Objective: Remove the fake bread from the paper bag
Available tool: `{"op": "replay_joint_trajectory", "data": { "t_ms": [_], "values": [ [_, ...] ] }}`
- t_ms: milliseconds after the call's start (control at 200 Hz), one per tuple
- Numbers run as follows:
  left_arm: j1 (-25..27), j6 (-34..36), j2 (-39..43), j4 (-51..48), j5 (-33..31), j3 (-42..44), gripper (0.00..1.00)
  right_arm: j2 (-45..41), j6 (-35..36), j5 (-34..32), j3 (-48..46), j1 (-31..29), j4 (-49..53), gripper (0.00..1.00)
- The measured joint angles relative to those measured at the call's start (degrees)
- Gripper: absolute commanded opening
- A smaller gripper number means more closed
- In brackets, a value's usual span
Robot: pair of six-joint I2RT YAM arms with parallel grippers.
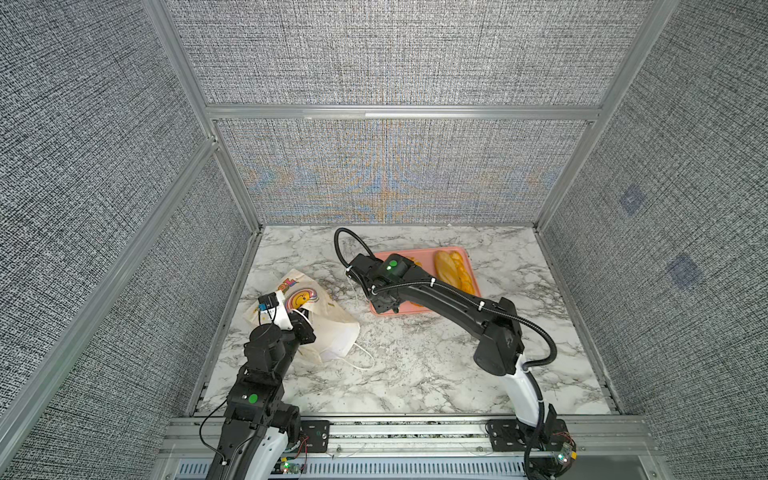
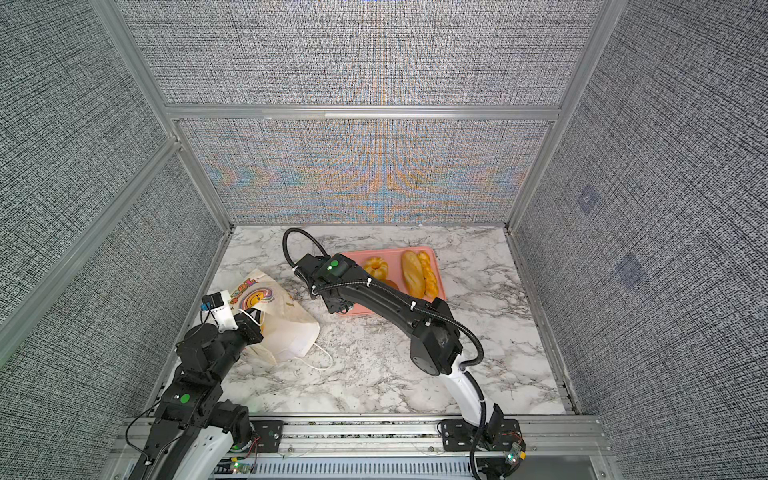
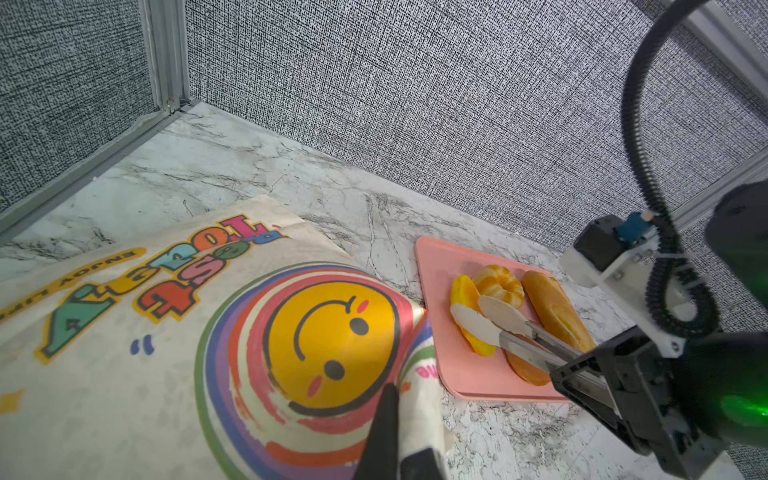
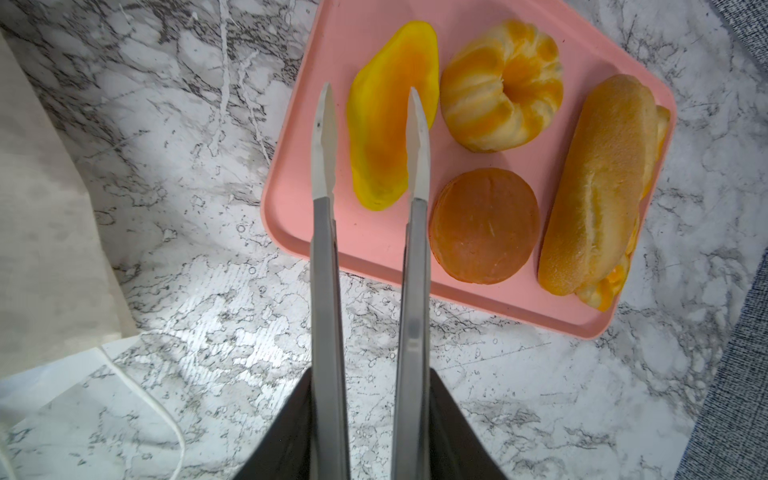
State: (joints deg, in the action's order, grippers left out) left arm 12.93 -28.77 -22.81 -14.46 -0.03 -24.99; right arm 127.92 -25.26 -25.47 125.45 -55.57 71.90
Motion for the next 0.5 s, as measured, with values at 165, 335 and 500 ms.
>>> {"op": "replay_joint_trajectory", "data": {
  "t_ms": [165,335,500],
  "values": [
    [0.02,-0.33,-0.39,0.07,0.04,0.0,0.0,5.29,2.05,-2.58,3.04,0.0,3.19,0.28],
    [0.0,-0.37,-0.74,0.04,0.04,0.0,0.0,5.42,3.5,-3.96,2.86,0.02,4.39,0.06],
    [0.0,-0.37,-0.83,-0.04,0.02,-0.15,0.0,-3.52,2.75,0.68,-7.56,0.92,-2.12,0.0]
  ]
}}
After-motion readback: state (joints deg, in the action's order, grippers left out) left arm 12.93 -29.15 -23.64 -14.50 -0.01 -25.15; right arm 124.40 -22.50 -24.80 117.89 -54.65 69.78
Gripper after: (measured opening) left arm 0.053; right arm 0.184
